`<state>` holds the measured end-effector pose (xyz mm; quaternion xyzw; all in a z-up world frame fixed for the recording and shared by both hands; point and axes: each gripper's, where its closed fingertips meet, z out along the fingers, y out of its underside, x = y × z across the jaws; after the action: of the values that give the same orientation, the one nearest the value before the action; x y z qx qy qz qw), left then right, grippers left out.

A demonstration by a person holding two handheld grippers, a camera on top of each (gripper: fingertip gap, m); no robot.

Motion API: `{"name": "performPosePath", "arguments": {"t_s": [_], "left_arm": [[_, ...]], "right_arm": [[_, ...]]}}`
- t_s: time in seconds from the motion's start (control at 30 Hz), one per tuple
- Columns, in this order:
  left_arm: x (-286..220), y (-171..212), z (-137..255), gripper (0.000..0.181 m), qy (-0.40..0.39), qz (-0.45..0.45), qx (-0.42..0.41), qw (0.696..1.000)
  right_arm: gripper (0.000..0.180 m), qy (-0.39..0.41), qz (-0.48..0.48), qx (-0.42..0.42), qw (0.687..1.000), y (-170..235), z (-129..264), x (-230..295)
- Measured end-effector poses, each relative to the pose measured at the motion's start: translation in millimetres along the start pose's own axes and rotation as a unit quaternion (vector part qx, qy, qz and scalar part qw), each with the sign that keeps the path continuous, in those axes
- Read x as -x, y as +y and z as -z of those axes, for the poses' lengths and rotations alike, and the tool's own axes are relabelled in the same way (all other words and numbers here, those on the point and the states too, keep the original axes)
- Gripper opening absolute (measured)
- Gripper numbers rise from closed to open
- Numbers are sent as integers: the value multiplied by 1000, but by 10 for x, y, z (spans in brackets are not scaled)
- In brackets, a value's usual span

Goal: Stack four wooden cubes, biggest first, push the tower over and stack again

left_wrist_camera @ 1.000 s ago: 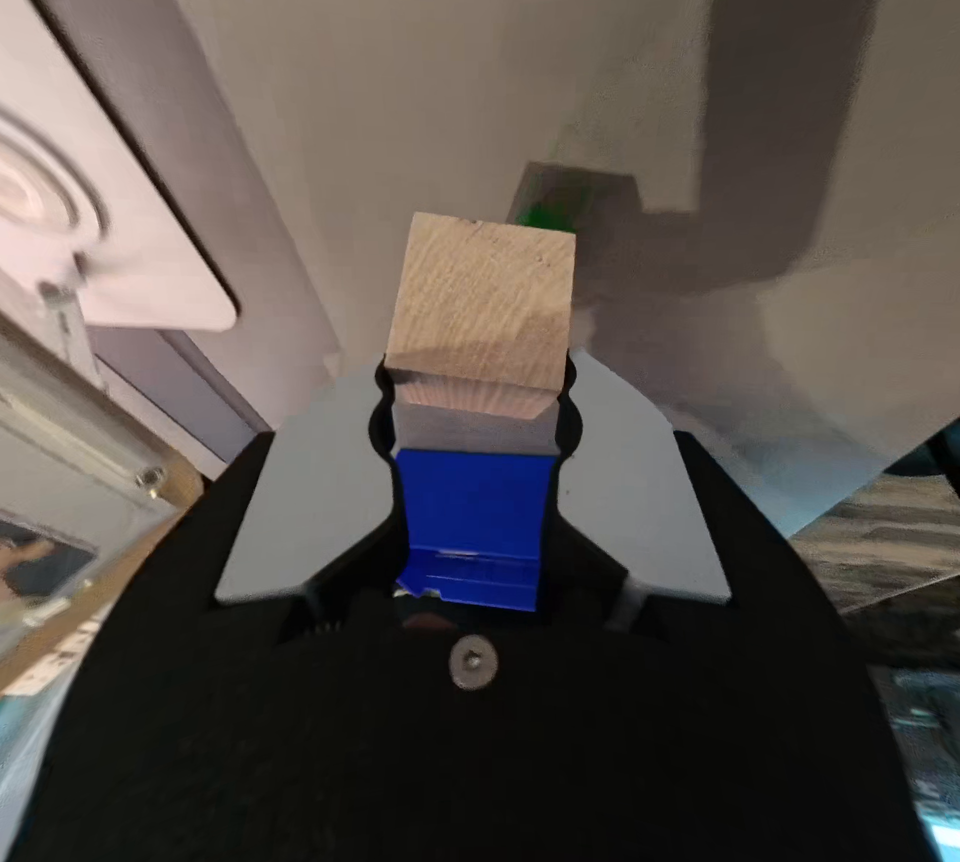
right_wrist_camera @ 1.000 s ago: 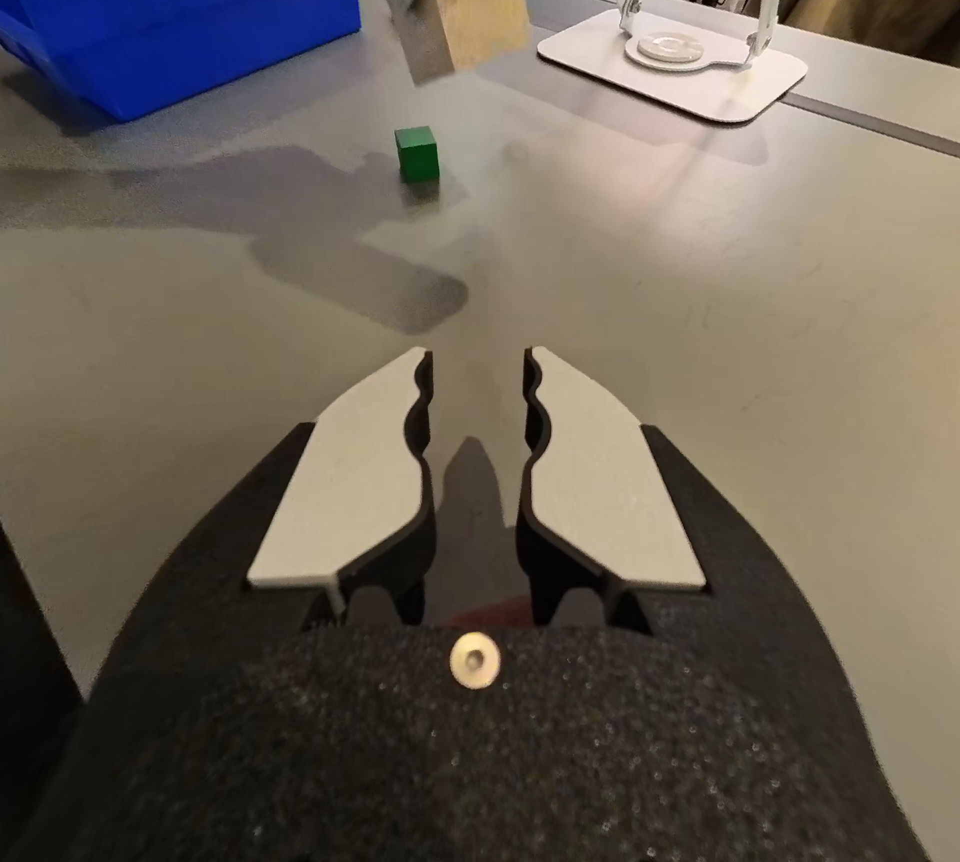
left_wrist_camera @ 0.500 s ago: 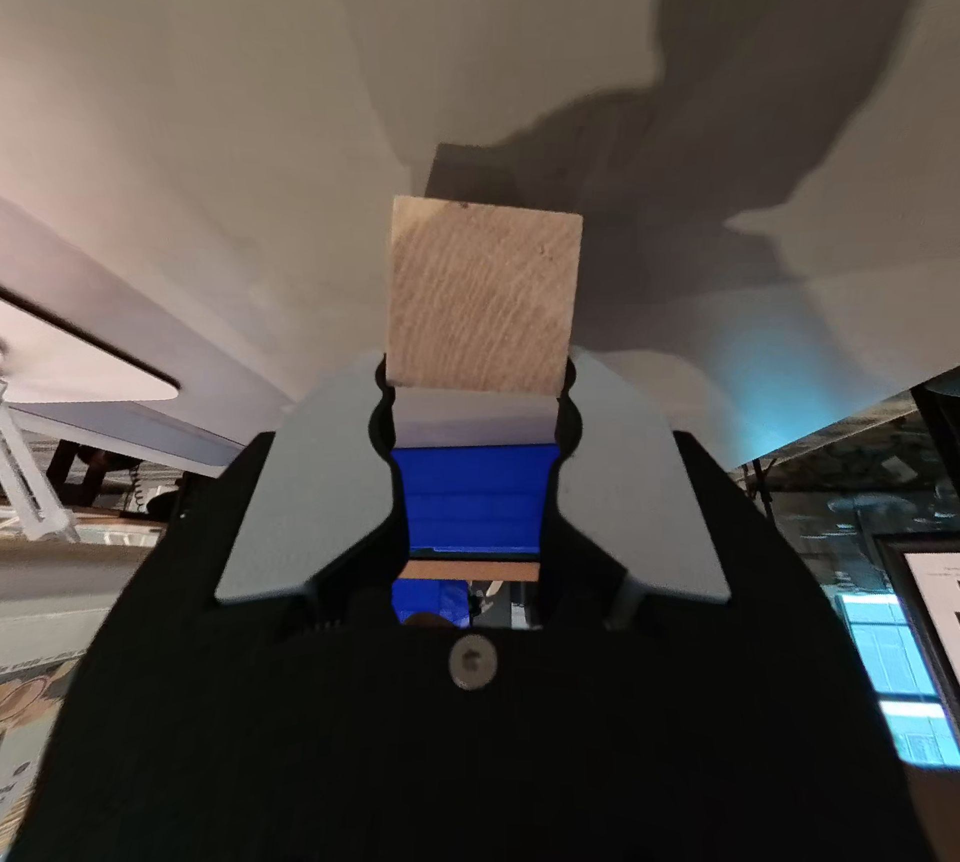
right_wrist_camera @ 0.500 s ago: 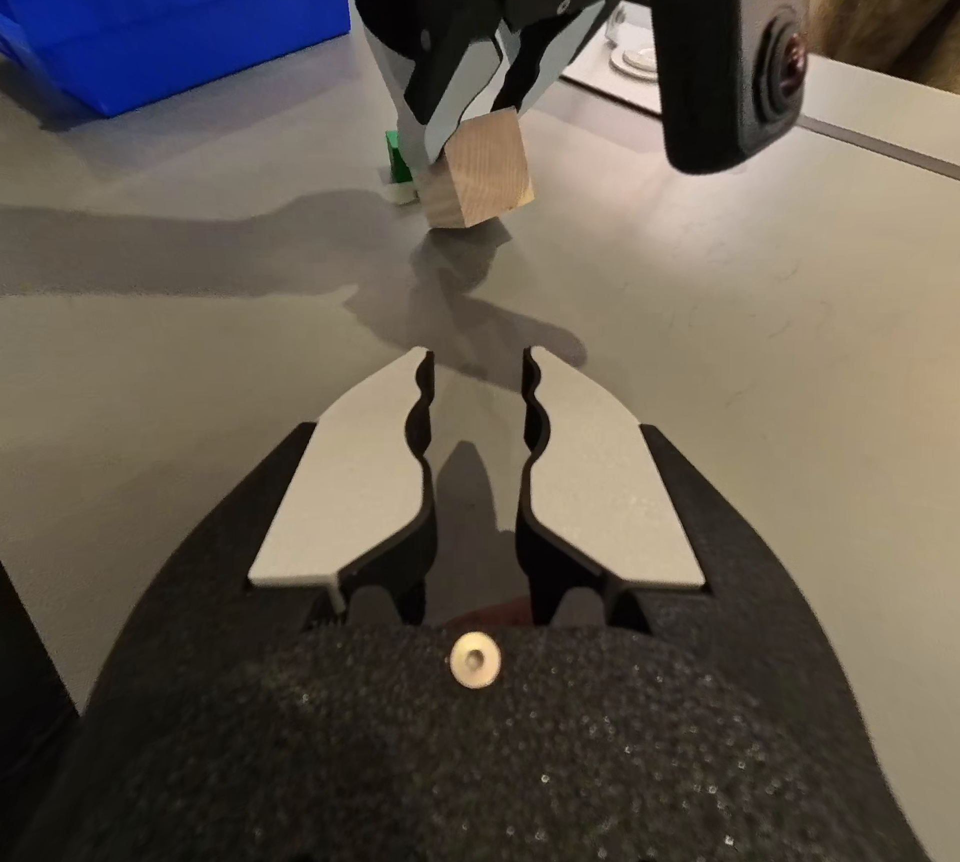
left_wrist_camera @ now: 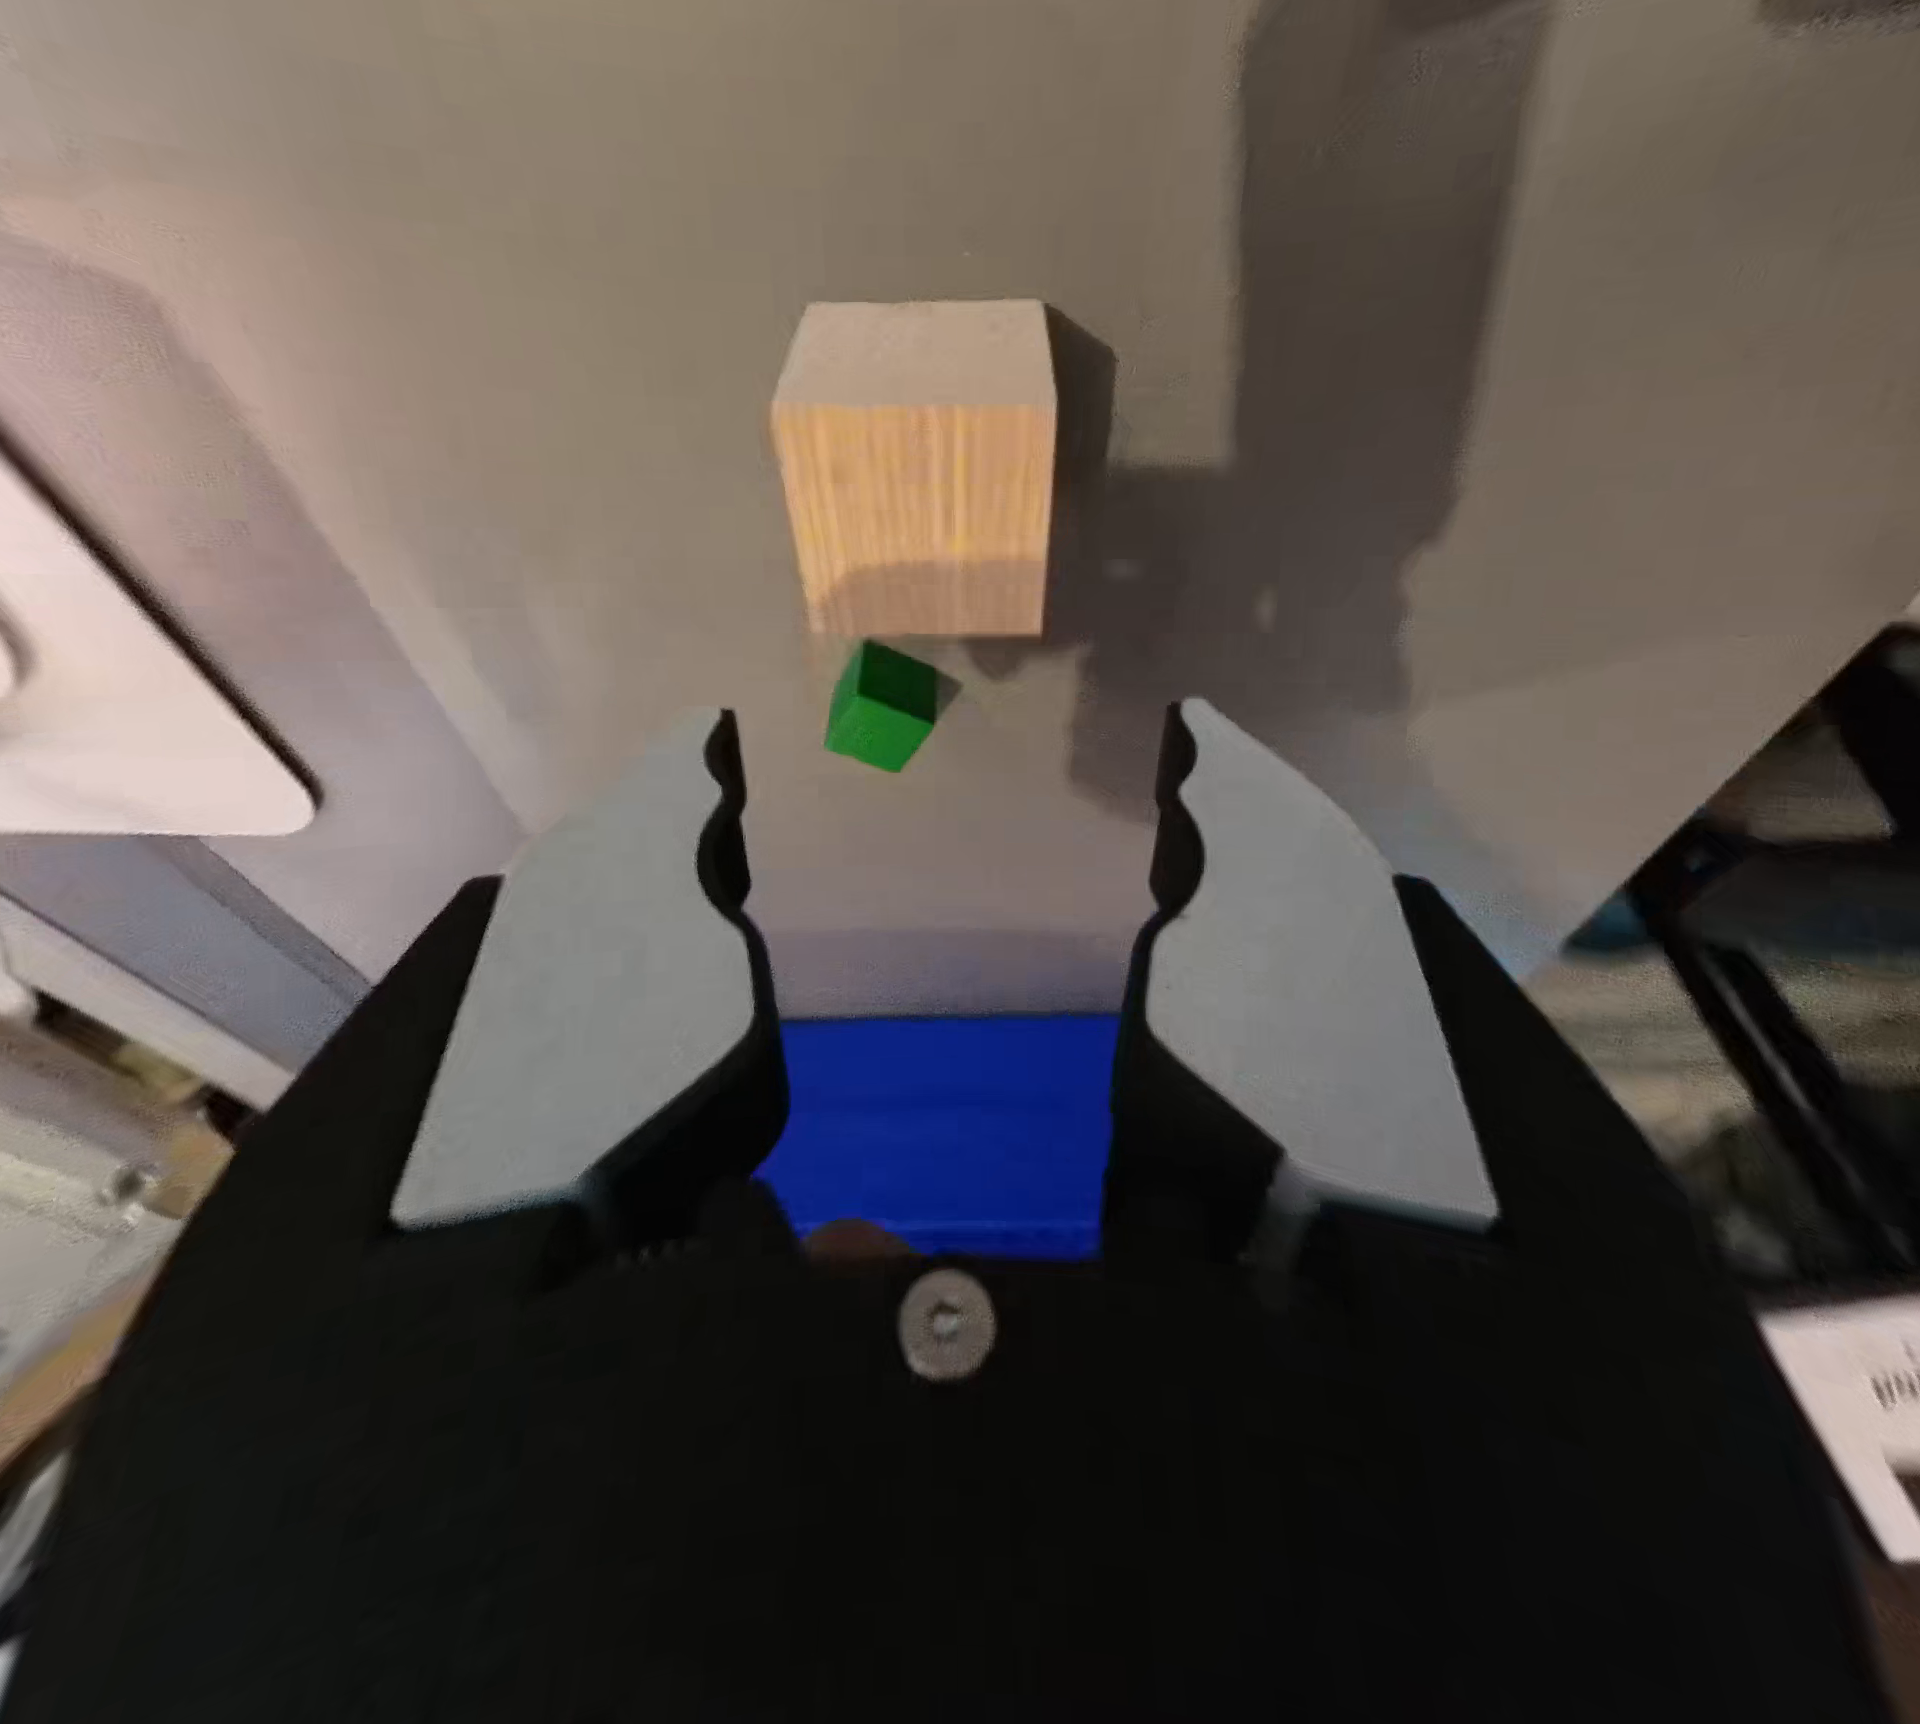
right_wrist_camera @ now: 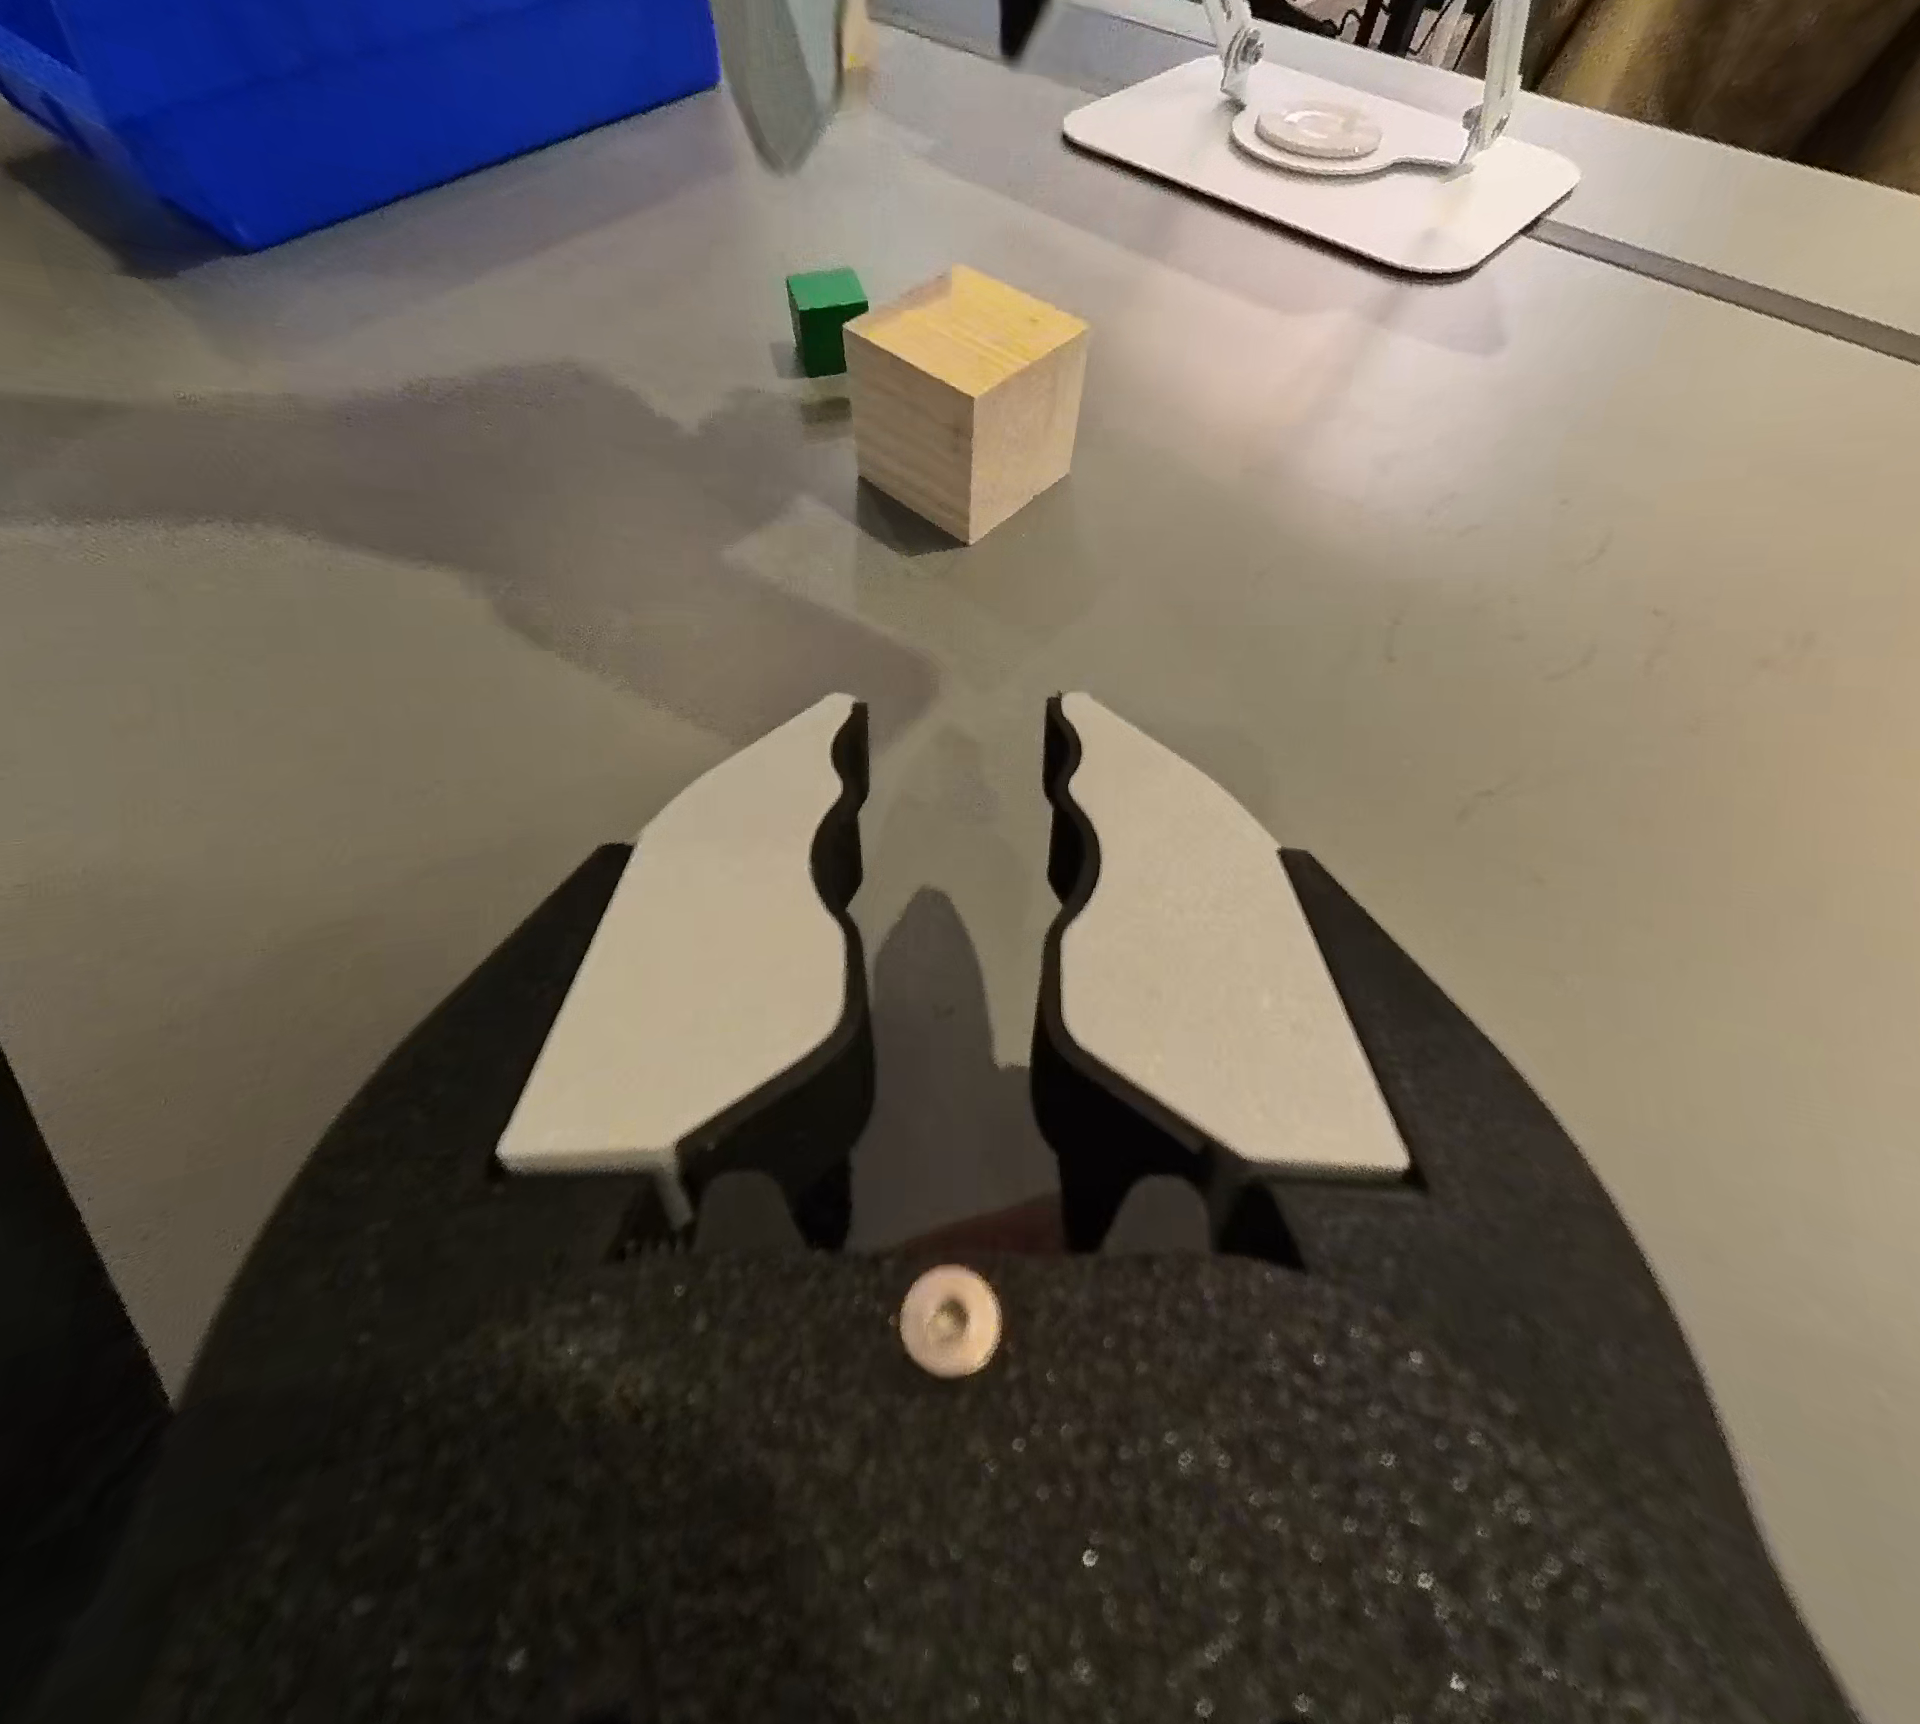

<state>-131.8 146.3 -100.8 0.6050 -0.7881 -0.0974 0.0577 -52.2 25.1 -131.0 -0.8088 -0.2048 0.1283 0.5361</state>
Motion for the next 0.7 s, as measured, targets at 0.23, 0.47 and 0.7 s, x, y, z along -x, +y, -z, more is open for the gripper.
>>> {"name": "performPosePath", "arguments": {"t_s": [0.23, 0.47, 0.7], "left_arm": [[153, 780, 439, 88, -195, 322, -319, 870], [-392, 1296, -448, 86, -253, 559, -389, 687], [-190, 1625, -214, 84, -284, 542, -372, 698]], "right_arm": [[32, -5, 4, -10, 1000, -22, 22, 18], [32, -14, -3, -7, 1000, -15, 18, 24], [32, -21, -15, -7, 1000, -14, 20, 10]]}}
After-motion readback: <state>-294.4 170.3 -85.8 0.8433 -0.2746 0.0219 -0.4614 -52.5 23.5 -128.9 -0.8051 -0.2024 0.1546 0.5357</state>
